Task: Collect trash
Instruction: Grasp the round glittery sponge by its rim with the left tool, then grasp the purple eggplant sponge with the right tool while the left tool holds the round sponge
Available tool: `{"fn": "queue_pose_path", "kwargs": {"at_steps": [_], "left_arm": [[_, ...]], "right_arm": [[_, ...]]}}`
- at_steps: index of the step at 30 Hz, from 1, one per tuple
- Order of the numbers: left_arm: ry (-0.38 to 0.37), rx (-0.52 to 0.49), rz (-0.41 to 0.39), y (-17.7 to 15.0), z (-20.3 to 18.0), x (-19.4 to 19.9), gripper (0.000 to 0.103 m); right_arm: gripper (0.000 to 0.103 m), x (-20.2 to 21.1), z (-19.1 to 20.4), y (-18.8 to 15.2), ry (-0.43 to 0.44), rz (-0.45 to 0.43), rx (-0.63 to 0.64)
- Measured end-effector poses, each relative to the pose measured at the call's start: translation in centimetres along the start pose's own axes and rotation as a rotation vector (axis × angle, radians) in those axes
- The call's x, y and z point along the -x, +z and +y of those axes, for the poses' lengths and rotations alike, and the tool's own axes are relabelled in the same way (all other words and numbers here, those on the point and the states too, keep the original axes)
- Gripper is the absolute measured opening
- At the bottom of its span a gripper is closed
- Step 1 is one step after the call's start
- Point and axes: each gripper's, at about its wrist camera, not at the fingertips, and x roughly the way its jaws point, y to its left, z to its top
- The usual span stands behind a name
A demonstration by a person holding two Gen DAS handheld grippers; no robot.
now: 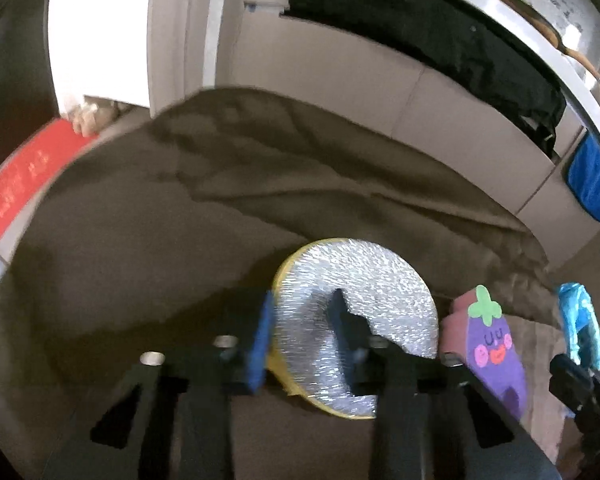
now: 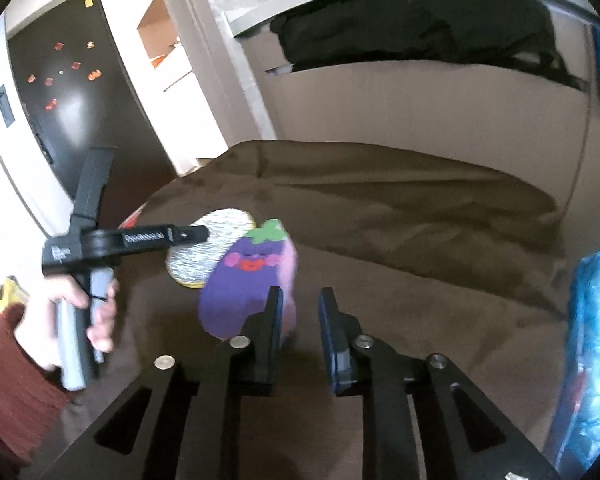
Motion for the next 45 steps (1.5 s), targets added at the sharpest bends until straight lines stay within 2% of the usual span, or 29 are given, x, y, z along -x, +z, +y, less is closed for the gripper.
{"fn": "queue_pose_path", "kwargs": {"at_steps": [3, 8, 11, 14, 16, 21, 25, 29, 31, 34, 37, 40, 43, 45], "left_arm": [[-0.023, 0.001, -0.045, -0.3, 0.8, 1.9, 0.016], [0.018, -0.056, -0.143, -1.1, 2.0, 5.8, 0.015], [0.020, -0.061, -0.147, -1.5, 3.4, 7.2, 0.015], [0.027, -0.055, -0.151, -2.0, 4.8, 8.1, 0.015], [0.031, -0.048, -0.159, -2.4, 5.8, 8.7, 0.015], [0.016, -0.002, -0.164, -3.9, 8.1, 10.0, 0.015], [0.003, 0.020, -0.169, -5.1, 9.8, 11.0, 0.015], [-0.001, 0.056, -0.182, -5.9, 11.7, 12.2, 0.015], [-0.007, 0.071, -0.180, -6.3, 12.3, 12.5, 0.015], [-0.016, 0.077, -0.178, -6.7, 12.5, 12.6, 0.014], [-0.027, 0.077, -0.172, -7.1, 12.5, 12.5, 0.015], [-0.035, 0.076, -0.161, -7.2, 12.4, 12.2, 0.015], [-0.048, 0.077, -0.154, -7.2, 12.4, 12.1, 0.015], [-0.048, 0.073, -0.151, -7.2, 12.2, 11.9, 0.015]], "right_arm": [[0.022, -0.8, 1.2, 0.7, 0.002, 0.016, 0.044], [0.023, -3.5, 0.9, 2.3, 0.026, 0.057, -0.006], [0.023, -5.9, 0.5, 2.7, 0.029, 0.121, -0.050], [0.029, -6.4, 0.3, 2.4, 0.049, 0.115, -0.118], [0.030, -6.4, 1.0, 2.4, 0.054, 0.127, -0.120], [0.030, -6.2, 6.6, 2.1, 0.052, 0.121, 0.032], [0.030, -5.3, 12.0, 1.6, 0.026, 0.075, 0.194], [0.029, -4.8, 15.8, 0.5, 0.084, 0.113, 0.269], [0.029, -4.5, 17.4, -0.1, 0.065, 0.108, 0.324], [0.027, -4.4, 18.4, -0.9, 0.034, 0.107, 0.398], [0.027, -4.4, 19.3, -1.0, -0.032, 0.095, 0.477], [0.026, -2.9, 19.8, -1.2, -0.063, 0.051, 0.545], [0.024, -1.4, 18.7, -1.2, -0.099, 0.023, 0.555], [0.024, -1.0, 17.0, -0.8, -0.107, 0.023, 0.502]]}}
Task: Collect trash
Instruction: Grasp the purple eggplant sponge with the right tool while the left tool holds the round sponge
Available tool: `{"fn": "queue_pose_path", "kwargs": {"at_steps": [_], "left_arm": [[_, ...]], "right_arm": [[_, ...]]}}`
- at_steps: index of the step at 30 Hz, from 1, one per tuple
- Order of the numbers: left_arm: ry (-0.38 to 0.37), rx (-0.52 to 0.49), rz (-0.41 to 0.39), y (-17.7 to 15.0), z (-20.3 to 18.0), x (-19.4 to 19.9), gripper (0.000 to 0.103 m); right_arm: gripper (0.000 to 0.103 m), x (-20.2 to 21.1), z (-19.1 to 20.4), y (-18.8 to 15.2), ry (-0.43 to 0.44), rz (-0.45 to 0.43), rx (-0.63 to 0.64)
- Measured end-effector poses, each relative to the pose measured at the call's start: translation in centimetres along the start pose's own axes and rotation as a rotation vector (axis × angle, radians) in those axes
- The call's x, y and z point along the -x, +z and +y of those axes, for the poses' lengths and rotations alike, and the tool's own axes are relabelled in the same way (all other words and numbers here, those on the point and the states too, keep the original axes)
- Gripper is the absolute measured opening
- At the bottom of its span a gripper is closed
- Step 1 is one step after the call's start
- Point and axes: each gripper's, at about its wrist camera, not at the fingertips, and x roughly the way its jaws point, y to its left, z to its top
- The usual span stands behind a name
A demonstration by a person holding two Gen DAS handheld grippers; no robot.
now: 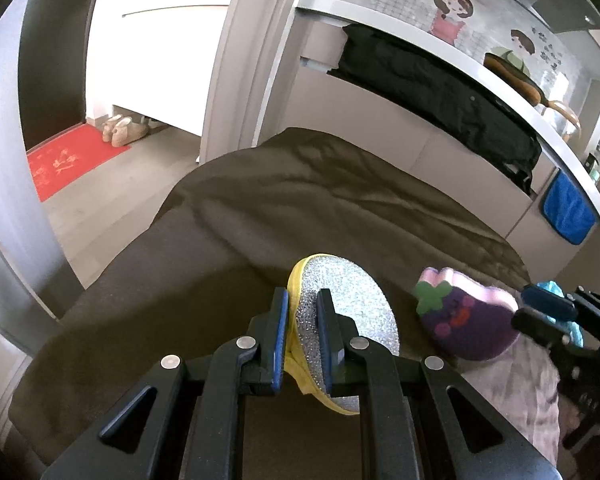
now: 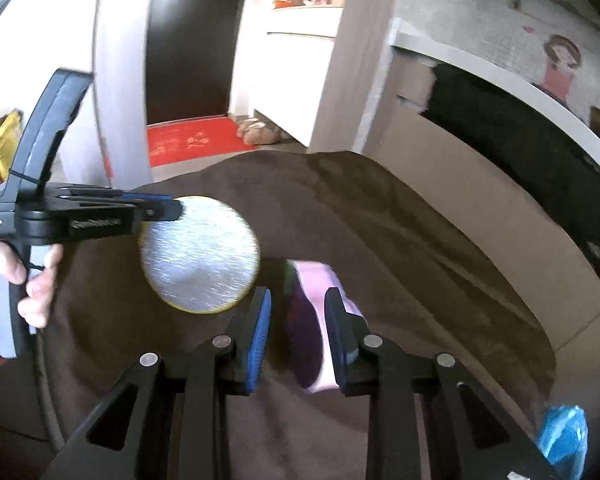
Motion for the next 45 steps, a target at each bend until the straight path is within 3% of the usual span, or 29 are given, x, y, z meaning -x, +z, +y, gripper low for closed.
{"fn": "queue_pose_path", "kwargs": {"at_steps": [8, 18, 23, 27, 39, 45], "left_arm": [[0.007, -0.001, 0.010, 0.3, -0.3, -0.4, 0.015], [0.027, 0.011, 0.033, 0.2, -0.8, -1.0, 0.015], [0.019, 0.023, 0.039, 0.2, -0.9, -1.1, 0.015], [0.007, 0.011, 0.035, 0.2, -1.5, -1.2, 0.015], [-0.008, 0.005, 0.034, 0.7, -3.0, -1.5, 0.015], [-0.007, -0.008, 0.031, 0.6, -3.4, -1.4, 0.015]], "right_arm": [[0.027, -0.2, -4.4, -2.2, 0.141, -0.007, -0.185], [0.032, -0.7, -2.2, -1.4, 0.254, -0.002, -0.124], [0.032, 0.1, -0.8, -1.1, 0.190, -0.017, -0.048], [0.032, 0.5, -0.1, -1.2, 0.194, -0.008, -0.021], [0.032, 1.6, 0.7, -1.6, 0.219, -0.004, 0.001], [0.032, -0.4, 1.0, -2.2, 0.192, 0.034, -0.050]]}}
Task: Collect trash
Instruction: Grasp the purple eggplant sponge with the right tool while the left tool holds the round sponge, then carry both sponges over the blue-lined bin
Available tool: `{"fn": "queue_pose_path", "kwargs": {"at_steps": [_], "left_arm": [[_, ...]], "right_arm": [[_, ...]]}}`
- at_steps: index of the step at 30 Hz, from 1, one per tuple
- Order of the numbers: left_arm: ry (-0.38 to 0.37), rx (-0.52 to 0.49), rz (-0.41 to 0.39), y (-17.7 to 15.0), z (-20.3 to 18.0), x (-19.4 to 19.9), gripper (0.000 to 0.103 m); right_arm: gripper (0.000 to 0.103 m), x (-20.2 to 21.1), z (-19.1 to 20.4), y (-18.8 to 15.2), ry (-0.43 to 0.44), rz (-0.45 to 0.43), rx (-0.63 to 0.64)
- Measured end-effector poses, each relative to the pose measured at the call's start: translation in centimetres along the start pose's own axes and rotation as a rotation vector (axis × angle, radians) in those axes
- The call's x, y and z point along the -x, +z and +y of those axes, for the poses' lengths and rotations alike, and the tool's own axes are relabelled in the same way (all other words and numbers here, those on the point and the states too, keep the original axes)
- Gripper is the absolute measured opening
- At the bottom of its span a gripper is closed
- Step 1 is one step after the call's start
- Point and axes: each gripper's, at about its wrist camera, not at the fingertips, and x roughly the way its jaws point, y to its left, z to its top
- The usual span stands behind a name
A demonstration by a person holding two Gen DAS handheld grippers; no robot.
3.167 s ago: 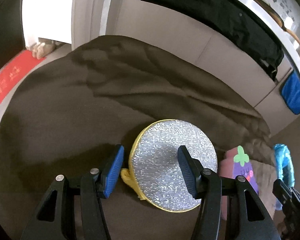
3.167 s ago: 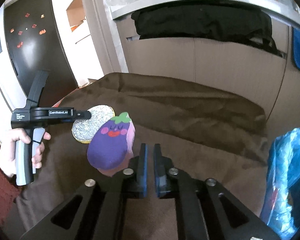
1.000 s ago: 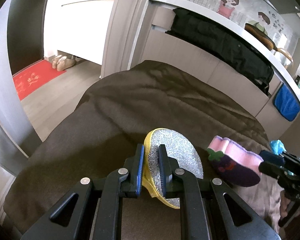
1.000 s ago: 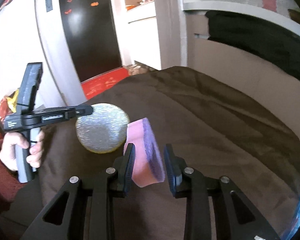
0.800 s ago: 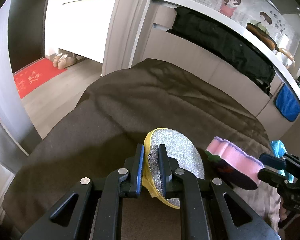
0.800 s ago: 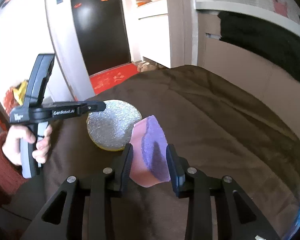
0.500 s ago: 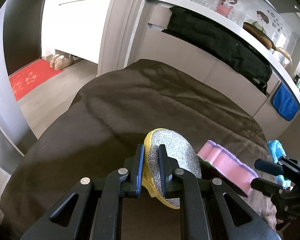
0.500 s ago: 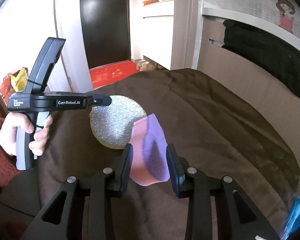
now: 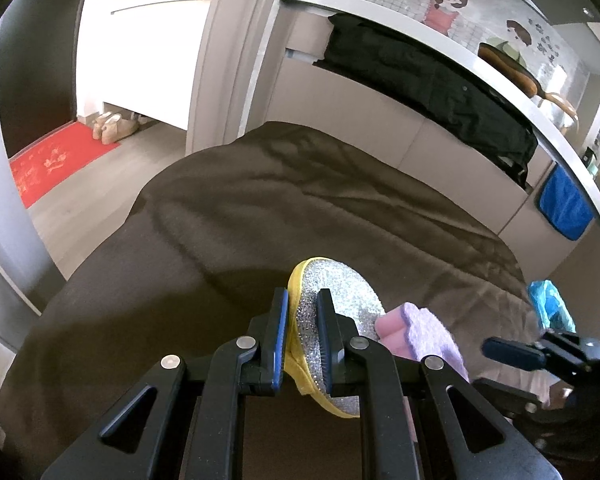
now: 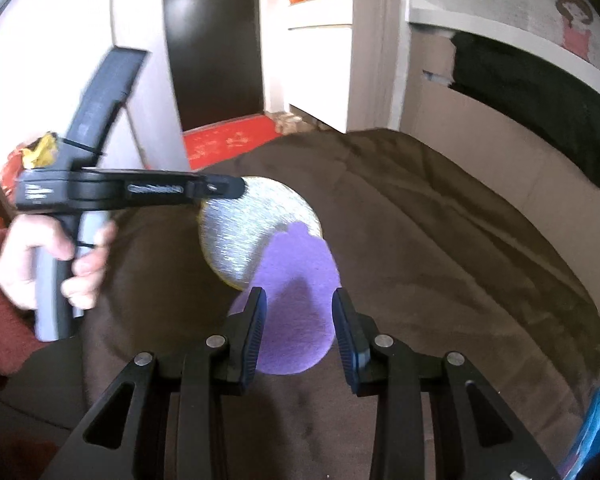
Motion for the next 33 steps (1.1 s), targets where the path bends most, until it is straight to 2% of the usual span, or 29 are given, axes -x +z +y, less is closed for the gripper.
{"fn": "queue_pose_path", "kwargs": {"at_steps": [4, 6, 9, 12, 13, 16, 18, 22, 25, 33], "left_arm": [[0.012, -0.002, 0.015, -0.3, 0.4, -0.3, 0.015], [0.014, -0.001, 0.024, -0.4, 0.6, -0.4, 0.015], [0.021, 0.003, 0.038, -0.6, 1.1, -0.9, 0.015], [0.024, 0.011, 0.050, -0.8, 1.5, -1.3, 0.015], [0.025, 0.012, 0.053, -0.9, 1.5, -1.4, 0.015], [0.024, 0.022, 0.053, -0.9, 1.6, -1.5, 0.015], [0.018, 0.024, 0.042, -0.8, 1.4, -1.4, 0.014], [0.020, 0.007, 0.013, -0.4, 0.2, -0.6, 0.013], [-0.002, -0.018, -0.005, 0.2, -1.7, 0.0, 0.012], [-0.064, -0.142, -0.039, 1.2, -11.2, 0.8, 0.011]], "right_arm": [[0.032, -2.2, -1.3, -0.3, -0.017, 0.024, -0.097], [0.032, -2.6, -2.1, -0.5, 0.014, 0.008, -0.167], [0.042, -3.4, -3.1, -0.4, 0.076, 0.025, -0.253], [0.046, -4.4, -3.7, -0.1, 0.208, 0.063, -0.302], [0.050, -4.7, -3.8, -0.1, 0.230, 0.077, -0.317], [0.054, -5.3, -4.2, 0.3, 0.243, 0.106, -0.344], [0.050, -5.0, -4.0, 0.4, 0.225, 0.100, -0.321], [0.025, -3.2, -3.9, 0.4, 0.181, 0.046, -0.289], [0.020, -1.4, -4.4, 0.4, 0.102, 0.003, -0.263], [0.019, 5.4, -9.1, -1.7, -0.116, -0.096, -0.287]]}}
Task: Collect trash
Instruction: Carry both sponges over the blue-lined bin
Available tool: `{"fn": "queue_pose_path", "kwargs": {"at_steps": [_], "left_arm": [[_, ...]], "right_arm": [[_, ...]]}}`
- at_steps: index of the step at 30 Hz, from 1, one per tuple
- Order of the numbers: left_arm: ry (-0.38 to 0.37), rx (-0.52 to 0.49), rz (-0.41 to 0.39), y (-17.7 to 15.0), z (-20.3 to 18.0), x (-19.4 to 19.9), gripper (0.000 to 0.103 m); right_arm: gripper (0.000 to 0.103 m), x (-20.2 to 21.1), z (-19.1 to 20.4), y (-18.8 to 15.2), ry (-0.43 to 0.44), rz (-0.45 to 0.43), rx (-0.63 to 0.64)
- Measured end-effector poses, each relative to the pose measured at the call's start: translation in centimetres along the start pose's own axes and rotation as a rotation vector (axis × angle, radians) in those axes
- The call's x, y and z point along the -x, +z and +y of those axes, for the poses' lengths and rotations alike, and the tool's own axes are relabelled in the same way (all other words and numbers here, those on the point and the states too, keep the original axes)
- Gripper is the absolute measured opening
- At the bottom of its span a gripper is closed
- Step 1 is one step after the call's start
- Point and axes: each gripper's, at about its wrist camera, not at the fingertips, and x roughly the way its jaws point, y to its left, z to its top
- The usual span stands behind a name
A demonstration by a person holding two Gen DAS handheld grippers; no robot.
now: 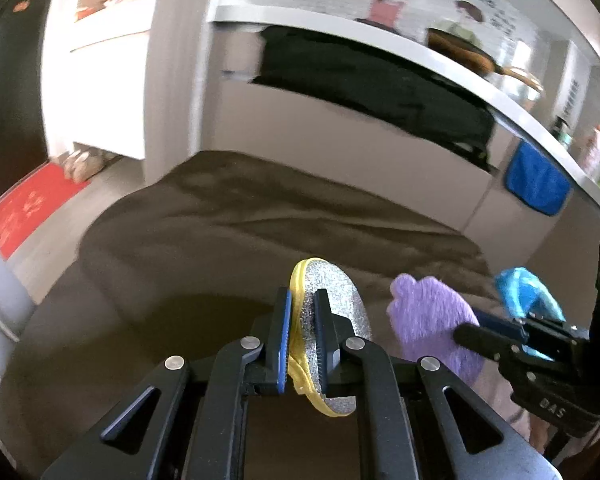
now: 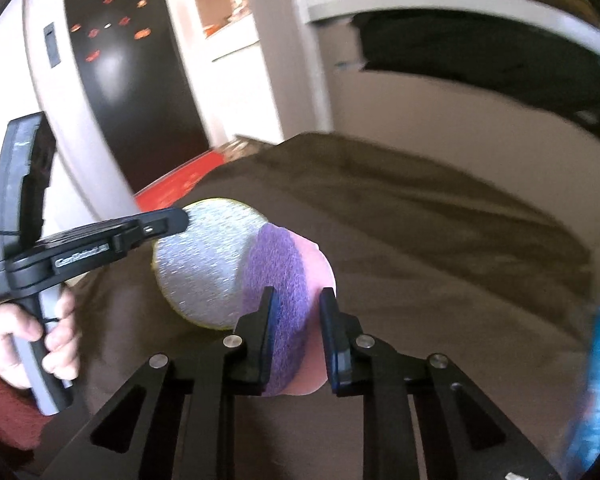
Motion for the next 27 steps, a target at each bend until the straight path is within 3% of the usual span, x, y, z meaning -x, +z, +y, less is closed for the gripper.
{"fn": "queue_pose_path", "kwargs": {"at_steps": [7, 11, 18, 22, 27], "left_arm": [[-0.076, -0.121, 0.006, 0.9, -11.0, -1.5, 0.011], [-0.135, -0.189, 0.024, 0.8, -17.6, -2.9, 0.011], [-0.253, -0.295, 0.059, 0.4, -28.7, -5.5, 0.011], [-0.303, -0.333, 0.084, 0.1, -33.8, -7.3, 0.011], [-0.338, -0.348, 0.144, -0.6, -37.6, -10.8, 0.011]], "right_arm": [[0.019, 6.2, -7.2, -1.5, -0.158, -0.063, -0.032], [0.019, 9.0, -10.6, -2.4, -0.205, -0.091, -0.061], [0.019, 15.2, -19.5, -5.6, -0.355, -0.131, -0.168], [0.019, 17.7, -24.2, -7.5, -0.422, -0.130, -0.238], [0.019, 18.5, -28.7, -9.7, -0.462, -0.115, -0.308]]}}
